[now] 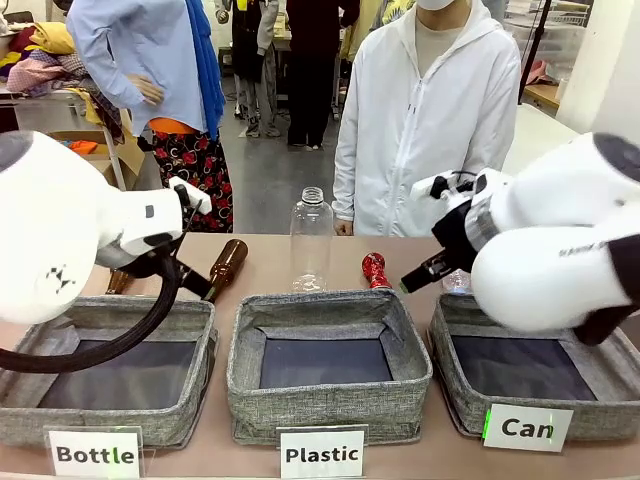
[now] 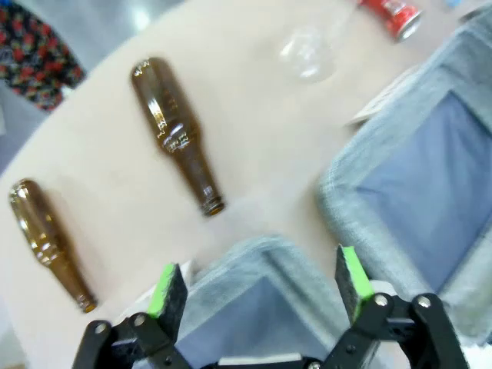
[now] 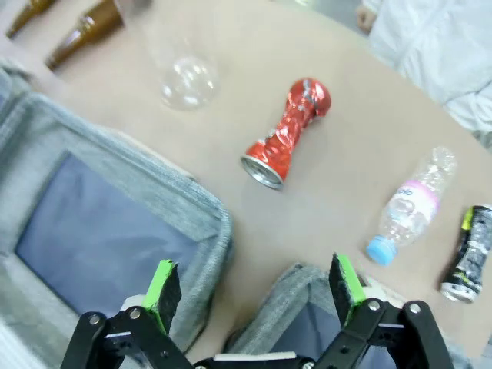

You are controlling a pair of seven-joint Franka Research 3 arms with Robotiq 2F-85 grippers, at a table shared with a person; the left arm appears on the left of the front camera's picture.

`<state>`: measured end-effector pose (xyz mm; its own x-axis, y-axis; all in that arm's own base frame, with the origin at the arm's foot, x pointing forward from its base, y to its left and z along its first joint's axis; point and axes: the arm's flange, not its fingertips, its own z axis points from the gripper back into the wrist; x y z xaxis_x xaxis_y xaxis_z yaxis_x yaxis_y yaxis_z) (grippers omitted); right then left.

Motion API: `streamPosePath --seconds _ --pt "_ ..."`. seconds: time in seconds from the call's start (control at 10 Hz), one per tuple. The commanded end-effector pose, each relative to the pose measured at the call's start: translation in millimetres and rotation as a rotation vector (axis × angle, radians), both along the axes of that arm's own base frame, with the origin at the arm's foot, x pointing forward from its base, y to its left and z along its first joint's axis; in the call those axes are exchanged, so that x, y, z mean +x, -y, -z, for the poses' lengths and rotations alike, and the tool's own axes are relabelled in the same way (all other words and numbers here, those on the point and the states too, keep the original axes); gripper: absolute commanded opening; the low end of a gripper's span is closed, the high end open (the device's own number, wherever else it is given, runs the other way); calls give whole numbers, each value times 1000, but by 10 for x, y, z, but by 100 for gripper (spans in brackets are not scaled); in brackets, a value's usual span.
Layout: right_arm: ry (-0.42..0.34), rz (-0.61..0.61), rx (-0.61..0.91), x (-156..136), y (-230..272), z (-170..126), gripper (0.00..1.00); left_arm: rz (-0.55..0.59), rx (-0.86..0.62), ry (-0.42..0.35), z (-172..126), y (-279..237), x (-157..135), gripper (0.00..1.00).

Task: Sort the can waste into the basket.
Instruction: Pick up the can waste from the table and place it in the right Fabric basket.

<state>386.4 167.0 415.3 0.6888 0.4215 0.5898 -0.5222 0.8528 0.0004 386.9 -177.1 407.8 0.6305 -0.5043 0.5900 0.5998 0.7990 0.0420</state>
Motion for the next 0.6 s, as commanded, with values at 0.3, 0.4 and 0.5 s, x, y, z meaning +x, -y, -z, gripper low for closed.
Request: streamPosePath --seconds 0.3,0.4,0.5 --pt "-336 -92 502 -498 632 -631 100 156 -389 -217 -658 -771 -832 100" --pt "-343 -92 600 -556 922 -657 100 289 -502 -245 -680 -1088 -956 100" --pt "-358 -90 706 -580 1268 -621 100 324 -590 -244 -624 -1391 -1054 100"
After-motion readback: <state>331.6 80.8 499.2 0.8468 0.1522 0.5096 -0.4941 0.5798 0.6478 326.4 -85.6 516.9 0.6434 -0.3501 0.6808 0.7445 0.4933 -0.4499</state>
